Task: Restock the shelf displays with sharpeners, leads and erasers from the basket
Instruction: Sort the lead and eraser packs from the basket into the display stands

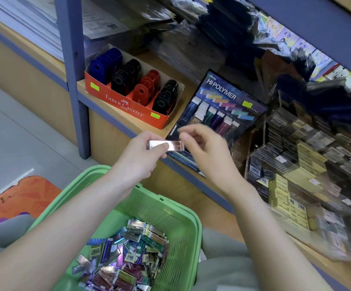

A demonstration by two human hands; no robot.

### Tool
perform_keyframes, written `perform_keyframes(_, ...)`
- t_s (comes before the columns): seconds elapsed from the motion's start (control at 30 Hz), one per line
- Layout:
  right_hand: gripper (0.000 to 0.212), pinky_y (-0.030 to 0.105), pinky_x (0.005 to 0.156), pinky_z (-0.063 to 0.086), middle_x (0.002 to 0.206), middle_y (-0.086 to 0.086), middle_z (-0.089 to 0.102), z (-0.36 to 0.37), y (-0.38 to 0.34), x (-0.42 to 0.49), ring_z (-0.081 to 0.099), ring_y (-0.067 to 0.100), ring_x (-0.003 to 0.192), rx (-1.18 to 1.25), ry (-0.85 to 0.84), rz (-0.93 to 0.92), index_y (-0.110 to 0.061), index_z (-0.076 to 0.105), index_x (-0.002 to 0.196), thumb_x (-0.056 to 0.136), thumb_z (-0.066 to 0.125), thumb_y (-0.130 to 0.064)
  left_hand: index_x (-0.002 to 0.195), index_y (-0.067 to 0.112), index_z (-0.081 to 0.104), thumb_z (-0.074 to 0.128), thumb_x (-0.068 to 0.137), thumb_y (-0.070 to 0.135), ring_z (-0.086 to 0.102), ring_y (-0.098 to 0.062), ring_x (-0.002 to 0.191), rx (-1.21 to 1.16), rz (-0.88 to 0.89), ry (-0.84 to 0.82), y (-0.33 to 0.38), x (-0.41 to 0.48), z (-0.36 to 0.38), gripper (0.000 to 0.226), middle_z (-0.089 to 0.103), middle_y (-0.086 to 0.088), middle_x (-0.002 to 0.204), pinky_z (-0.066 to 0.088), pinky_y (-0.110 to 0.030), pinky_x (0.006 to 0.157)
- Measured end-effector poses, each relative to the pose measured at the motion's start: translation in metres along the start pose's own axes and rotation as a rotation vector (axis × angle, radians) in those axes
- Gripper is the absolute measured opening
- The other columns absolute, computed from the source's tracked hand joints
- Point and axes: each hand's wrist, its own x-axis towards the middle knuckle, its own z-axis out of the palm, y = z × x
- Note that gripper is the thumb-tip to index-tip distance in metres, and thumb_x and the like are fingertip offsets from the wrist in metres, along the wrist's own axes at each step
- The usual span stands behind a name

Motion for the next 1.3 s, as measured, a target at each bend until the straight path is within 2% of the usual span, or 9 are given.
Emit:
perform_keyframes(0.17, 0.006, 0.019, 0.063, 0.053, 0.076, 0.000, 0.067, 0.002, -0.001, -0.008, 0.064, 0.005, 0.064, 0.202, -0.136, 0.123, -0.014, 0.067, 0.094, 0.089, 0.065, -0.018, 0.106, 0.019, 0.053, 0.055, 0.094, 0.018, 0.036, -0.006, 0.048, -0.029, 0.023, 0.009, 0.002, -0.001, 0.000, 0.012, 0.056, -0.002, 0.083, 0.029, -0.015, 0.040)
perform_keyframes(0.3, 0.004, 0.021, 0.067, 0.054, 0.078, -0.003, 0.067, -0.009, 0.000, -0.007, 0.063, 0.005, 0.068, 0.358, 0.139, 0.122, -0.016, 0.065, 0.089, 0.087, 0.066, -0.012, 0.116, 0.008, 0.038, 0.049, 0.084, -0.007, 0.041, -0.014, 0.064, -0.113, -0.118, 0.075, 0.003, 0.003, -0.003, 0.037, 0.048, -0.010, 0.092, 0.038, -0.027, 0.060)
perform_keyframes(0.5, 0.008, 0.028, 0.079, 0.056, 0.082, -0.007, 0.068, -0.023, 0.012, 0.007, 0.067, 0.009, 0.077, 0.231, 0.470, 0.079, -0.023, 0.065, 0.093, 0.093, 0.060, -0.017, 0.115, 0.005, 0.033, 0.033, 0.091, -0.018, 0.055, -0.014, 0.083, -0.215, -0.155, 0.072, 0.004, 0.003, -0.002, 0.033, 0.050, -0.007, 0.093, 0.048, -0.024, 0.076)
perform_keyframes(0.63, 0.013, 0.022, 0.080, 0.052, 0.090, -0.004, 0.064, -0.019, 0.018, 0.015, 0.063, 0.011, 0.080, -0.022, 0.413, -0.029, -0.021, 0.068, 0.100, 0.093, 0.059, -0.016, 0.123, 0.010, 0.034, 0.034, 0.098, -0.008, 0.066, -0.016, 0.089, -0.269, -0.126, 0.033, 0.004, -0.002, -0.002, 0.031, 0.057, -0.009, 0.102, 0.054, -0.031, 0.084)
perform_keyframes(0.7, 0.016, 0.015, 0.077, 0.046, 0.089, -0.007, 0.059, -0.018, 0.018, 0.020, 0.057, 0.010, 0.078, -0.177, 0.391, -0.107, -0.015, 0.070, 0.105, 0.093, 0.060, -0.015, 0.121, 0.012, 0.036, 0.034, 0.100, -0.001, 0.066, -0.012, 0.070, -0.268, -0.116, 0.030, 0.005, -0.004, -0.001, 0.024, 0.058, -0.011, 0.099, 0.057, -0.024, 0.066)
perform_keyframes(0.83, 0.023, 0.028, 0.084, 0.049, 0.095, -0.002, 0.060, -0.015, 0.016, 0.028, 0.058, 0.016, 0.089, -0.282, 0.329, -0.132, -0.011, 0.068, 0.113, 0.092, 0.061, -0.016, 0.103, 0.005, 0.046, 0.035, 0.095, -0.007, 0.035, -0.009, 0.053, -0.327, -0.149, 0.034, 0.009, -0.004, 0.000, 0.018, 0.041, -0.006, 0.076, 0.035, -0.019, 0.044)
perform_keyframes(0.93, 0.020, 0.031, 0.081, 0.052, 0.093, -0.002, 0.062, -0.007, 0.019, 0.030, 0.056, 0.010, 0.082, -0.276, 0.282, -0.091, -0.012, 0.065, 0.110, 0.091, 0.063, -0.018, 0.076, 0.010, 0.037, 0.035, 0.081, -0.020, 0.031, -0.014, 0.061, -0.374, -0.143, 0.036, 0.011, -0.001, -0.003, 0.031, 0.030, -0.005, 0.074, 0.031, -0.023, 0.054)
perform_keyframes(1.17, 0.013, 0.011, 0.072, 0.040, 0.101, -0.005, 0.049, 0.000, 0.012, 0.019, 0.046, 0.001, 0.074, -0.254, 0.339, -0.067, -0.012, 0.061, 0.104, 0.096, 0.055, -0.020, 0.093, 0.010, 0.047, 0.034, 0.090, -0.019, 0.058, -0.014, 0.086, -0.317, 0.002, 0.118, 0.007, 0.000, -0.005, 0.032, 0.048, -0.005, 0.091, 0.050, -0.022, 0.081)
perform_keyframes(1.3, 0.028, 0.017, 0.061, 0.047, 0.077, -0.004, 0.065, 0.010, -0.005, -0.008, 0.055, 0.000, 0.059, 0.130, 0.004, 0.188, -0.015, 0.066, 0.091, 0.099, 0.045, -0.031, 0.096, 0.011, 0.050, 0.033, 0.097, -0.010, 0.065, -0.013, 0.091, -0.422, 0.116, 0.182, 0.012, 0.001, -0.006, 0.027, 0.054, -0.005, 0.093, 0.048, -0.030, 0.098)
